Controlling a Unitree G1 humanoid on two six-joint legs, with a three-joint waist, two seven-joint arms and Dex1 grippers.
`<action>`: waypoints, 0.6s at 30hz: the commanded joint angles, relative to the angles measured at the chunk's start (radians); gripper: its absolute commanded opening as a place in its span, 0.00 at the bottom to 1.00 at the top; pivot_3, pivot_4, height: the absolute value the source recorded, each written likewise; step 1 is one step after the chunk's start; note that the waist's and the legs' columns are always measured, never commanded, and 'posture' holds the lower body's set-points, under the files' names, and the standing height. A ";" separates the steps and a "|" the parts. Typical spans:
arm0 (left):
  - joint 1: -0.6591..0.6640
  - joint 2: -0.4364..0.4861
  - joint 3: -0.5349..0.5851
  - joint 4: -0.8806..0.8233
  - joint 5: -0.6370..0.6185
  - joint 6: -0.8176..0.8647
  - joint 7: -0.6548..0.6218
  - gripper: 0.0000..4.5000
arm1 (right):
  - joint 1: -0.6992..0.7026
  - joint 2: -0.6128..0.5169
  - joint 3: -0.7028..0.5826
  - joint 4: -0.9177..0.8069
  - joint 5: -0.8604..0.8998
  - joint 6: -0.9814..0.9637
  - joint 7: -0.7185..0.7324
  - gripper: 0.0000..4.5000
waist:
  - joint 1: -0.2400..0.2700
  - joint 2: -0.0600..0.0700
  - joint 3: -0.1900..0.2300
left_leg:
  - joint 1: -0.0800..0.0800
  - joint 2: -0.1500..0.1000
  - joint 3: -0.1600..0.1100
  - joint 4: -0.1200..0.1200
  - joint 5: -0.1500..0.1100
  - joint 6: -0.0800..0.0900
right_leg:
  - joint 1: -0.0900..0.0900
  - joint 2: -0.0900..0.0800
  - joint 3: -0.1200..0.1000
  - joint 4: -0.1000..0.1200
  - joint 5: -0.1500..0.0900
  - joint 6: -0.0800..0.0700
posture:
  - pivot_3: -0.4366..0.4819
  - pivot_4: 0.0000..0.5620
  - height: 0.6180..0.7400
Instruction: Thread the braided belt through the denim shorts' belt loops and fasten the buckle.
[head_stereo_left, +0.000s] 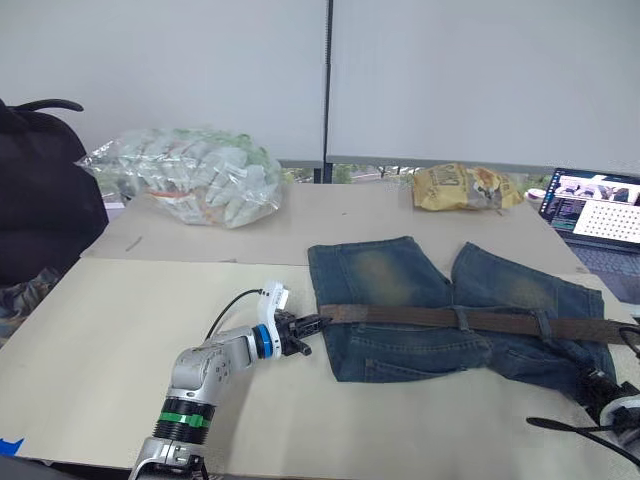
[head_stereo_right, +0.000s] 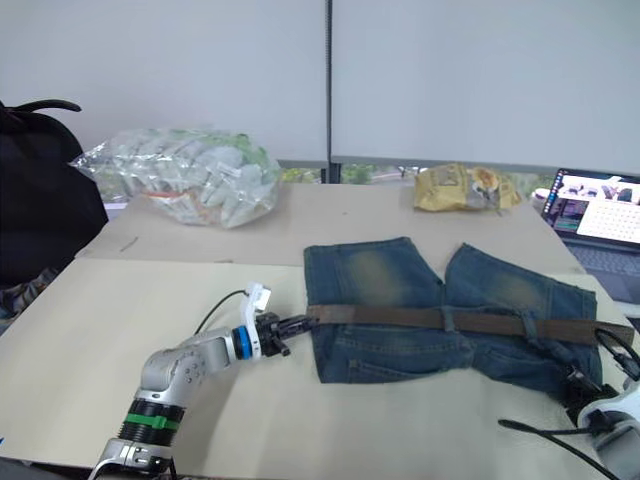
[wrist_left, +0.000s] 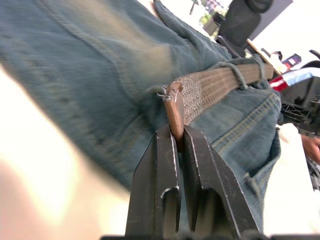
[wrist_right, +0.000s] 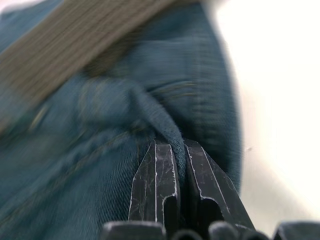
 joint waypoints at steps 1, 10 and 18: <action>-0.032 -0.002 0.021 -0.041 -0.049 0.026 -0.023 0.00 | 0.096 -0.170 0.008 -0.067 0.046 0.027 0.237 0.23 | -0.005 0.001 0.000 | 0.000 0.000 0.000 0.000 0.000 0.000 | 0.000 0.000 0.000 0.000 0.000 0.000 | 0.48 0.27 1.00; -0.050 -0.014 0.110 -0.099 -0.224 0.188 -0.008 0.00 | 0.167 -0.318 -0.002 -0.160 0.286 0.064 0.603 0.94 | -0.023 -0.003 0.002 | 0.009 0.002 0.000 0.000 0.000 0.000 | 0.010 0.002 0.000 -0.002 -0.001 0.001 | 0.48 0.27 1.00; -0.041 -0.027 0.116 -0.152 -0.275 0.243 0.031 0.00 | -0.032 -0.053 0.381 -0.258 0.585 0.029 0.281 0.99 | -0.018 -0.004 0.002 | 0.008 0.002 -0.001 0.000 0.000 0.000 | 0.009 0.002 0.000 -0.003 -0.001 0.001 | 0.48 0.27 1.00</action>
